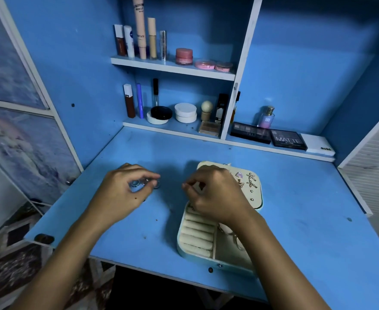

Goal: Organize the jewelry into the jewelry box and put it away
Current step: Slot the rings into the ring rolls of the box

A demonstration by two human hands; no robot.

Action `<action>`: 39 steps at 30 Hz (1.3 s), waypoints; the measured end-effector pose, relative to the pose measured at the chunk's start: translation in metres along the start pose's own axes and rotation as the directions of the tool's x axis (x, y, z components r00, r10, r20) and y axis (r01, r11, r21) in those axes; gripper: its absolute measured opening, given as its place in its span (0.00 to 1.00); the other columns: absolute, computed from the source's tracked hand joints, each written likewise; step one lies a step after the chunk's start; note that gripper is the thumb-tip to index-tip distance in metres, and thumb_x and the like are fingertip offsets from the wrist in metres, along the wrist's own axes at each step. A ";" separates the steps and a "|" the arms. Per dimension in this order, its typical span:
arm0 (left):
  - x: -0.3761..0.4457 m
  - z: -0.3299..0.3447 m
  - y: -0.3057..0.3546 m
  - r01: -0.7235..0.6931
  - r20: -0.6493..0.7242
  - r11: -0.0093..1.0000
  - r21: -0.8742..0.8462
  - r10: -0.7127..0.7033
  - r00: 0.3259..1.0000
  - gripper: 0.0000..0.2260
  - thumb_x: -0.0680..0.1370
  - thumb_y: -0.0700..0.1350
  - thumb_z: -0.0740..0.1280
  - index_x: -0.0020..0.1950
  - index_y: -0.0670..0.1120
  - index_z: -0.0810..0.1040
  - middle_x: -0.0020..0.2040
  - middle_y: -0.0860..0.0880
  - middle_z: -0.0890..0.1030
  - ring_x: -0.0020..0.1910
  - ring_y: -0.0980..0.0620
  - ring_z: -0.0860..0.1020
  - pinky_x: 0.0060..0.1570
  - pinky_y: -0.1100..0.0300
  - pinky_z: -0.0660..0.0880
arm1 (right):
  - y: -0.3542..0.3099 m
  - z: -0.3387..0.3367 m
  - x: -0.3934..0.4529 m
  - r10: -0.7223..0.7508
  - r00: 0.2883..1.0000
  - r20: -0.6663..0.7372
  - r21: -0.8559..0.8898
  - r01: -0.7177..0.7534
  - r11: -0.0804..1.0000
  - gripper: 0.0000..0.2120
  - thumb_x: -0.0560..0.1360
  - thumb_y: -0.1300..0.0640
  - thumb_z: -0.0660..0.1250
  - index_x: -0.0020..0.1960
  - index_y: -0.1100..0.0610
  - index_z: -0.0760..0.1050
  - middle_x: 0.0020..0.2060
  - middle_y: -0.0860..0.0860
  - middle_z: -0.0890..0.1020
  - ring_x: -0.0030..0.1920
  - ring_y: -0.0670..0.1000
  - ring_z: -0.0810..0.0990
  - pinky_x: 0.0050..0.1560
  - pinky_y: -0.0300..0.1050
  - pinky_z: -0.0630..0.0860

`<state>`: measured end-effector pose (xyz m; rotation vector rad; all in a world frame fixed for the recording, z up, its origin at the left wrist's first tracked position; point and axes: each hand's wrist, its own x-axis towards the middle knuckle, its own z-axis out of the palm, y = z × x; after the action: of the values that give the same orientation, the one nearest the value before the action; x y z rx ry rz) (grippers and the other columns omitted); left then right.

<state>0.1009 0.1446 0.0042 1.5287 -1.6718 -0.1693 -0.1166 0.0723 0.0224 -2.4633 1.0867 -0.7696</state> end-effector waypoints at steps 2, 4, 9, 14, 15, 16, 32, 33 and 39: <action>0.001 -0.008 -0.014 0.055 -0.015 0.997 0.061 -0.054 0.998 0.07 0.73 0.39 0.75 0.47 0.50 0.86 0.41 0.59 0.82 0.46 0.60 0.79 0.43 0.76 0.68 | -0.006 0.006 0.012 -0.015 0.998 0.063 -0.025 0.016 1.000 0.06 0.75 0.51 0.69 0.45 0.50 0.84 0.39 0.43 0.79 0.42 0.46 0.75 0.46 0.48 0.77; 0.002 -0.015 -0.026 0.078 -0.010 0.986 0.145 -0.077 0.997 0.06 0.73 0.40 0.76 0.47 0.50 0.86 0.41 0.59 0.82 0.46 0.59 0.78 0.43 0.74 0.69 | -0.013 0.010 0.023 -0.016 0.990 0.138 -0.052 0.023 0.998 0.06 0.75 0.54 0.68 0.47 0.50 0.85 0.42 0.45 0.81 0.44 0.48 0.77 0.47 0.48 0.77; 0.004 -0.021 -0.049 0.067 0.023 0.963 0.262 -0.075 0.997 0.06 0.70 0.42 0.78 0.46 0.48 0.86 0.41 0.55 0.82 0.43 0.51 0.79 0.43 0.57 0.76 | -0.025 0.027 0.045 -0.010 0.964 0.265 -0.113 0.041 0.993 0.08 0.77 0.55 0.67 0.52 0.51 0.84 0.50 0.50 0.83 0.52 0.53 0.79 0.48 0.45 0.77; 0.004 -0.021 -0.058 0.026 0.080 0.956 0.293 -0.052 0.995 0.05 0.70 0.46 0.79 0.42 0.52 0.85 0.40 0.58 0.80 0.41 0.54 0.75 0.40 0.57 0.73 | -0.032 0.043 0.062 0.021 0.936 0.350 -0.173 0.043 0.984 0.09 0.78 0.55 0.66 0.55 0.51 0.83 0.54 0.53 0.82 0.55 0.55 0.79 0.50 0.47 0.77; 0.005 -0.020 -0.059 0.009 0.096 0.956 0.293 -0.039 0.995 0.05 0.69 0.46 0.79 0.42 0.52 0.85 0.40 0.59 0.80 0.41 0.56 0.74 0.39 0.60 0.71 | -0.033 0.045 0.064 0.028 0.933 0.359 -0.187 0.042 0.981 0.09 0.78 0.55 0.66 0.55 0.51 0.83 0.54 0.53 0.82 0.55 0.55 0.79 0.51 0.47 0.77; 0.005 -0.020 -0.060 -0.009 0.111 0.956 0.293 -0.025 0.994 0.05 0.69 0.46 0.79 0.42 0.53 0.85 0.41 0.60 0.80 0.41 0.58 0.73 0.39 0.62 0.70 | -0.034 0.046 0.065 0.034 0.929 0.367 -0.198 0.042 0.979 0.09 0.78 0.55 0.66 0.55 0.51 0.83 0.54 0.54 0.81 0.54 0.56 0.80 0.50 0.47 0.77; 0.010 -0.014 -0.052 0.093 0.081 0.956 0.279 -0.119 0.990 0.03 0.73 0.43 0.75 0.41 0.50 0.83 0.40 0.57 0.79 0.41 0.55 0.76 0.42 0.57 0.74 | -0.021 0.039 0.066 0.061 0.931 0.359 -0.185 0.007 0.983 0.10 0.78 0.60 0.63 0.57 0.56 0.79 0.55 0.56 0.80 0.53 0.58 0.79 0.50 0.49 0.78; 0.011 -0.014 -0.050 0.112 0.062 0.960 0.258 -0.132 0.989 0.04 0.72 0.42 0.75 0.41 0.50 0.83 0.39 0.58 0.79 0.40 0.56 0.77 0.40 0.58 0.74 | -0.019 0.036 0.066 0.056 0.938 0.341 -0.176 0.005 0.984 0.10 0.78 0.59 0.63 0.56 0.56 0.80 0.55 0.56 0.81 0.53 0.57 0.79 0.52 0.50 0.78; 0.016 -0.008 -0.030 0.115 0.008 0.988 0.105 -0.117 0.993 0.04 0.73 0.37 0.74 0.42 0.46 0.84 0.42 0.56 0.81 0.40 0.62 0.80 0.39 0.64 0.76 | -0.005 0.020 0.053 0.007 0.983 0.182 -0.082 0.008 0.997 0.09 0.77 0.60 0.64 0.45 0.59 0.83 0.43 0.56 0.82 0.45 0.57 0.79 0.47 0.50 0.78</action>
<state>0.1309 0.1268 -0.0015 1.7081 -1.6254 -0.1570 -0.0727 0.0374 0.0269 -2.5436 1.0690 -0.4970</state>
